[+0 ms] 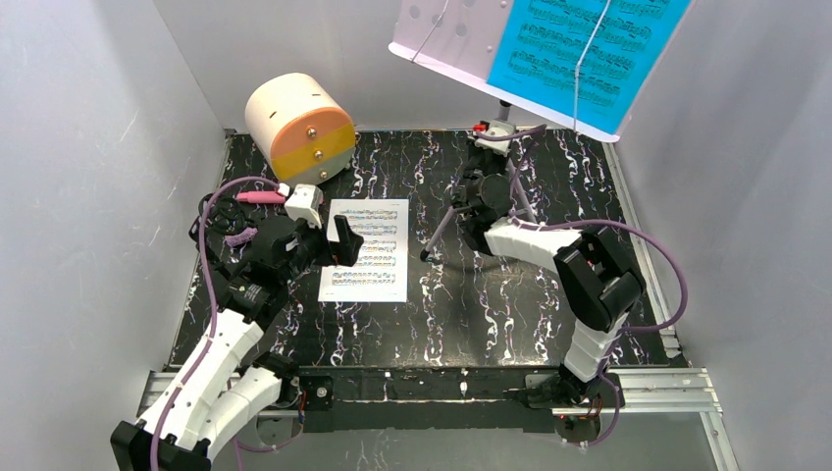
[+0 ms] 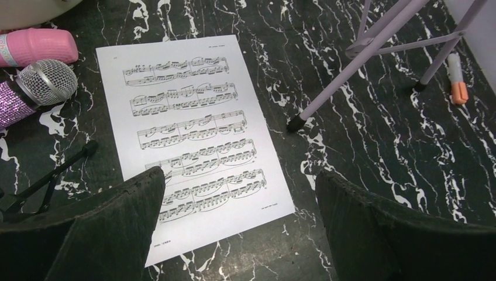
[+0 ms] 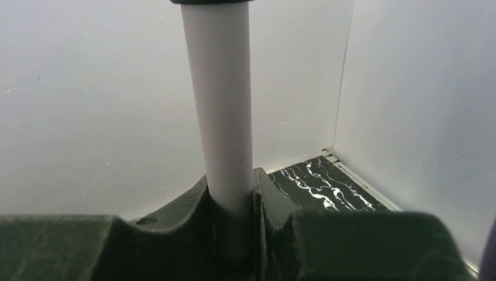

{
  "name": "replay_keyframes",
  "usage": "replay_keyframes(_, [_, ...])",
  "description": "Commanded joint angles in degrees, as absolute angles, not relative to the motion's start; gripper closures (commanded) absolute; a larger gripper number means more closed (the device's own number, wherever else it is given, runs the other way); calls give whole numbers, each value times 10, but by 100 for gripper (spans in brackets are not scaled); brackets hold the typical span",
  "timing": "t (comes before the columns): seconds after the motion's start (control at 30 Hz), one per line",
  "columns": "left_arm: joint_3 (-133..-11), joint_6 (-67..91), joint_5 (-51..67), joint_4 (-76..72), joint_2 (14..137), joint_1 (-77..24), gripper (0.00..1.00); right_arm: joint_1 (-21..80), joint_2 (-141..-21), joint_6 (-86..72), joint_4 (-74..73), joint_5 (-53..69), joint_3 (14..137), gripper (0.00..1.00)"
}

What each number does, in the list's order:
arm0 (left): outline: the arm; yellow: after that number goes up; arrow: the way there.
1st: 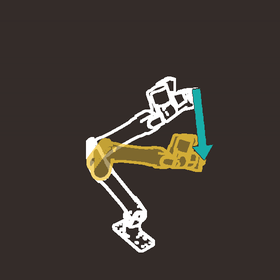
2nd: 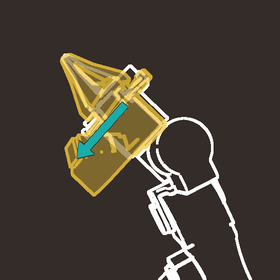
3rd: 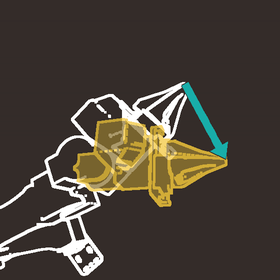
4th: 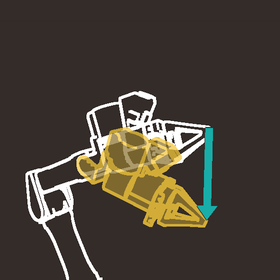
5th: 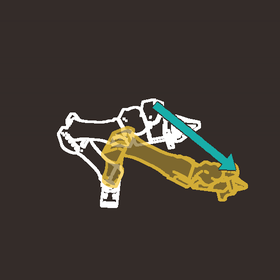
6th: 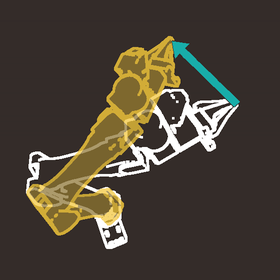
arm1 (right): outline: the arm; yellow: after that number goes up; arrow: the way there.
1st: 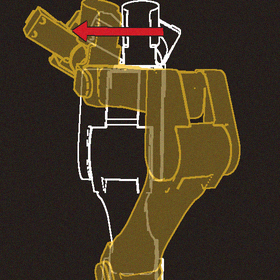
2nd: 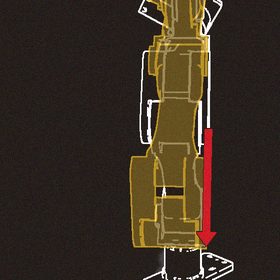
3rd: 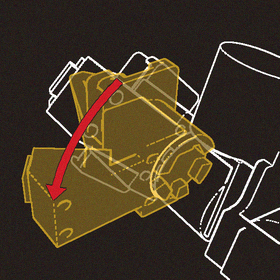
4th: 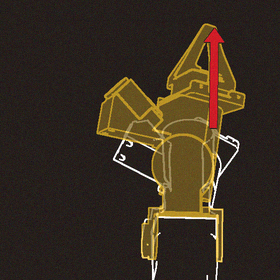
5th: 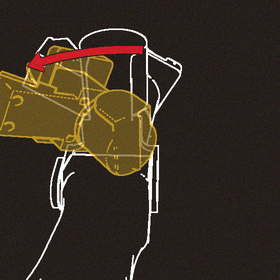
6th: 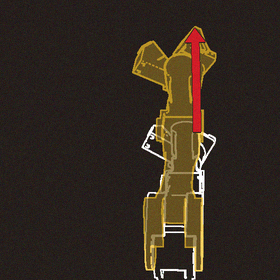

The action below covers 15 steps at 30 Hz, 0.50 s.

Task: Pack up the instrument practice props
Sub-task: Adjust the music stand at the center of the board.

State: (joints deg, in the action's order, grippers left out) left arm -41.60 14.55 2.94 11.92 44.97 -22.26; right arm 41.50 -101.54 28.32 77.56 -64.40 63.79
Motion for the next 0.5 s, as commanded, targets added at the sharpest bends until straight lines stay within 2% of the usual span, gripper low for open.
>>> replay_keyframes(0.0, [-411, 159, 68, 94, 433, -224, 2, 440, -1038, 284, 908, -687, 664, 78])
replay_keyframes(0.17, [-401, 172, 75, 79, 420, -224, 2, 447, -1003, 258, 865, -672, 632, 55])
replay_keyframes(0.33, [-412, 140, 93, 96, 432, -225, 2, 447, -904, 84, 647, -583, 562, 33])
replay_keyframes(0.47, [-417, 123, 118, 96, 437, -224, 2, 445, -834, 21, 558, -504, 511, 17])
